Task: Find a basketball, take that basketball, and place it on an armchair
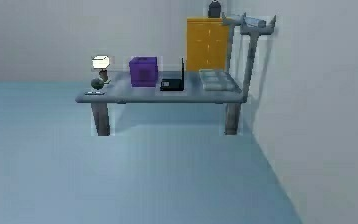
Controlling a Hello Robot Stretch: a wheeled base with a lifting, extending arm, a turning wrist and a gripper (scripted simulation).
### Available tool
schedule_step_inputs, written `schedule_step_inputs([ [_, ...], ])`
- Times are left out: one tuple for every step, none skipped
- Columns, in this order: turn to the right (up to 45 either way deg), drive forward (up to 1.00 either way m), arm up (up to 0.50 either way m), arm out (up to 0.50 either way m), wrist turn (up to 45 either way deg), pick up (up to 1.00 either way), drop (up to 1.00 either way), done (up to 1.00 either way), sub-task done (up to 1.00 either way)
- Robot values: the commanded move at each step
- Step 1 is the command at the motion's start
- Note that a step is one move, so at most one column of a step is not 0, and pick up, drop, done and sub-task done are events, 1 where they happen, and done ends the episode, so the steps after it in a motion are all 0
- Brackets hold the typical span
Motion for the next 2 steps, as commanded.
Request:
schedule_step_inputs([
  [-45.0,0.00,0.00,0.00,0.0,0.00,0.00,0.00,0.00],
  [-15.0,0.00,0.00,0.00,0.0,0.00,0.00,0.00,0.00],
])
